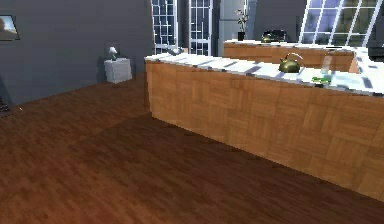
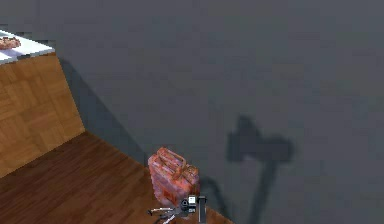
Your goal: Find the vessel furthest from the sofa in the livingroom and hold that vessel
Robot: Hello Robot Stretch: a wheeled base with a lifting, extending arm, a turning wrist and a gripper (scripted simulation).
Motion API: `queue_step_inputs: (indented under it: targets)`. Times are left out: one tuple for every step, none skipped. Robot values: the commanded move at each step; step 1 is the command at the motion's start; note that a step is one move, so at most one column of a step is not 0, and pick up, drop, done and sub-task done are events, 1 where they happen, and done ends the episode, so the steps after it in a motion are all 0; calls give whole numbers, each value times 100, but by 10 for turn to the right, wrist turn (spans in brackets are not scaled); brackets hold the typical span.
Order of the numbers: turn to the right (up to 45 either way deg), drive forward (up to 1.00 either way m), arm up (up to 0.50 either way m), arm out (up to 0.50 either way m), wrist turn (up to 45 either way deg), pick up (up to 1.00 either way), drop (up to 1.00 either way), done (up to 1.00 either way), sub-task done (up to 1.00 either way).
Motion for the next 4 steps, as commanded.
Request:
queue_step_inputs:
  targets:
    - [0,0,0,0,450,0,0,0,0]
    - [0,0,0,0,450,0,0,0,0]
    - [0,0,0,0,30,0,0,0,0]
    - [0,0,0,0,0,100,0,0,0]
